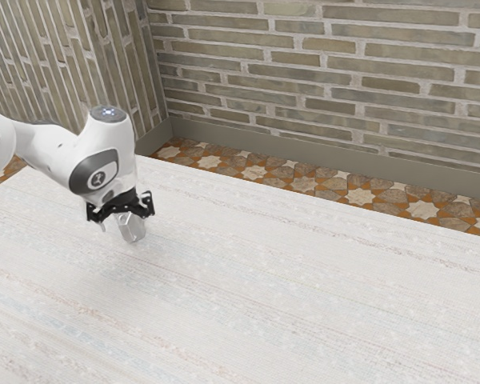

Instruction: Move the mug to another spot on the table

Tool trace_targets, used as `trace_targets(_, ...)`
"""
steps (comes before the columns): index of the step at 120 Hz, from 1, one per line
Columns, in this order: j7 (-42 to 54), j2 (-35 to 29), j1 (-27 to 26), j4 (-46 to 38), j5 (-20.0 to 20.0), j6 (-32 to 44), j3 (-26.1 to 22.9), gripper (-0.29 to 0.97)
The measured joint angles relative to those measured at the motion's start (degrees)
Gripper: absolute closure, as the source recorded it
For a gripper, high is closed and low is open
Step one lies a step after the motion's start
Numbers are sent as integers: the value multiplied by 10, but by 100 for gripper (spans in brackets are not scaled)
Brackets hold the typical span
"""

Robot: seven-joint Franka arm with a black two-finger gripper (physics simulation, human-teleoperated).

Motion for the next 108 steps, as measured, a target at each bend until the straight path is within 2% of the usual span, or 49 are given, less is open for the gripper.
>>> trace_targets(20, 35, 29, 12, 14, 0, 30, 0, 2)
trace_targets(54, 76, 60, 36, 17, 0, 60, 0, 15)
trace_targets(100, 109, 90, 44, 17, 0, 118, 1, 15)
trace_targets(108, 112, 91, 44, 19, -2, 126, 1, 23)
